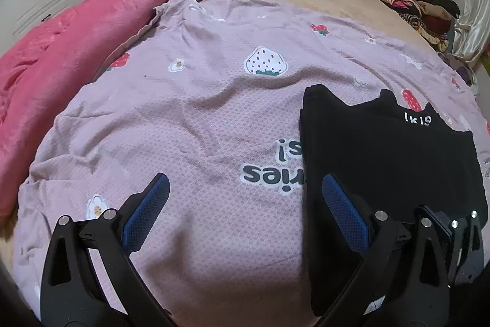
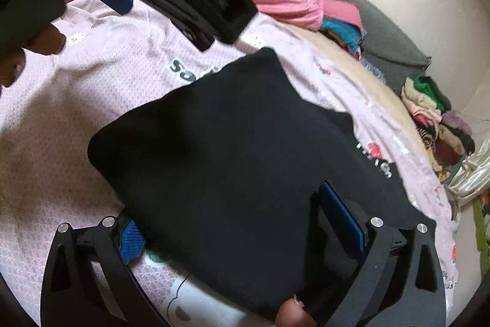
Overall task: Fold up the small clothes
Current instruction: 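Grasp the sweatshirt edge with the right tool while the left tool grasps it too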
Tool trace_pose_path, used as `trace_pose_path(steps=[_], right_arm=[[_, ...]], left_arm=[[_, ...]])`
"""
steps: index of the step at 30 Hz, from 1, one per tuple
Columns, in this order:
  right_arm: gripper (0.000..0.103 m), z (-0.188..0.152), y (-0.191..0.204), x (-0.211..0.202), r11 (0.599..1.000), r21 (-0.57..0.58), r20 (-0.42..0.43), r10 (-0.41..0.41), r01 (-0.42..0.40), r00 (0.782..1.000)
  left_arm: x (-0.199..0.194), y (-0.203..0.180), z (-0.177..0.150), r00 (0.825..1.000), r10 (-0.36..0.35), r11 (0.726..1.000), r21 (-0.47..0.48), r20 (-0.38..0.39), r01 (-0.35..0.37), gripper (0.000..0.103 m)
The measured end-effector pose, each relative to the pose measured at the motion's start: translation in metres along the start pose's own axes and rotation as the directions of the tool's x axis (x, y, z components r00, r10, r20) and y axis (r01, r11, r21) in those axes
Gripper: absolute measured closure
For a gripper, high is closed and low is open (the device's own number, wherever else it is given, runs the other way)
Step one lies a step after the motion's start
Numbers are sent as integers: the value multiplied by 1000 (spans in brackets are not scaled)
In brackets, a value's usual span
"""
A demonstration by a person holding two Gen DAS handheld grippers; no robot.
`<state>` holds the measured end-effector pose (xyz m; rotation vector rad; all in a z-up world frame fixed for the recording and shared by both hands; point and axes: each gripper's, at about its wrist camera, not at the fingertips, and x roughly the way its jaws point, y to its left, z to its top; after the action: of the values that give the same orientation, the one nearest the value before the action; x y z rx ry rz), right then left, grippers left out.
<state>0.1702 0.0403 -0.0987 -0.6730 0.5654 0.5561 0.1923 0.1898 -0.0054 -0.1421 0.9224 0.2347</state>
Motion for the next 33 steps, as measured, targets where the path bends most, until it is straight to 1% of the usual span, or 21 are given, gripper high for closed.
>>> trace_pose_path(steps=[1, 2, 4, 5, 6, 7, 8, 9, 10, 11, 14, 16, 20, 23, 26, 28, 30, 31, 32, 33], right_arm=[[8, 0, 0, -2, 1000, -3, 10, -3, 3, 1000], [18, 1, -1, -3, 1000, -5, 19, 1, -1, 1000], [28, 0, -4, -8, 1000, 0, 34, 27, -27, 999], [36, 0, -5, -10, 1000, 3, 40, 31, -31, 999], [41, -1, -6, -12, 999, 5, 47, 35, -35, 998], [50, -2, -7, -15, 999, 10, 56, 50, -51, 997], [63, -3, -9, -17, 997, 16, 65, 69, -71, 995], [68, -4, -10, -20, 996, 21, 70, 83, -85, 994], [77, -5, -10, -23, 996, 23, 75, 86, -88, 993], [81, -6, -11, -26, 996, 27, 86, 80, -83, 993], [88, -8, -17, -33, 995, 55, 112, 80, -87, 990], [89, -8, -20, -38, 994, 68, 124, 78, -87, 989], [91, -10, -26, -48, 993, 83, 153, 72, -85, 986], [92, -13, -31, -54, 991, 95, 165, 75, -92, 983], [93, -17, -37, -60, 986, 122, 173, 88, -110, 981], [93, -19, -41, -65, 985, 136, 180, 84, -109, 980], [93, -20, -44, -68, 983, 146, 183, 86, -114, 979], [93, -21, -42, -69, 982, 148, 182, 89, -117, 979], [94, -22, -42, -71, 982, 149, 183, 89, -117, 979], [95, -22, -43, -72, 982, 151, 184, 87, -116, 979]], left_arm=[[1, -1, 1, 1000, 0, 1000, 3, -3, 0, 10], [3, -2, 2, 1000, -2, 1000, 7, -7, 2, 10], [6, -5, 4, 1000, -6, 1000, 11, -13, 6, 10], [7, -7, 5, 1000, -10, 1000, 12, -15, 10, 10], [8, -9, 7, 1000, -18, 1000, 14, -20, 18, 10], [9, -11, 8, 999, -28, 1000, 14, -23, 28, 10], [11, -12, 10, 999, -34, 999, 14, -24, 35, 10], [12, -15, 11, 998, -46, 999, 14, -31, 47, 10], [14, -17, 13, 998, -59, 998, 13, -37, 59, 10], [17, -20, 14, 996, -75, 997, 11, -44, 75, 10], [24, -26, 17, 991, -117, 993, -3, -64, 117, 10], [32, -31, 18, 983, -157, 988, -15, -91, 156, 10], [48, -41, 17, 967, -211, 977, -39, -141, 208, 10], [54, -44, 16, 958, -241, 970, -62, -157, 234, 10], [56, -47, 15, 945, -286, 957, -85, -158, 276, 10], [55, -51, 15, 933, -326, 944, -103, -153, 313, 16], [54, -57, 16, 920, -360, 932, -109, -153, 347, 36], [53, -58, 17, 917, -369, 928, -109, -152, 355, 42], [52, -61, 17, 913, -378, 925, -106, -151, 366, 54], [51, -63, 18, 912, -382, 923, -104, -150, 370, 64]])
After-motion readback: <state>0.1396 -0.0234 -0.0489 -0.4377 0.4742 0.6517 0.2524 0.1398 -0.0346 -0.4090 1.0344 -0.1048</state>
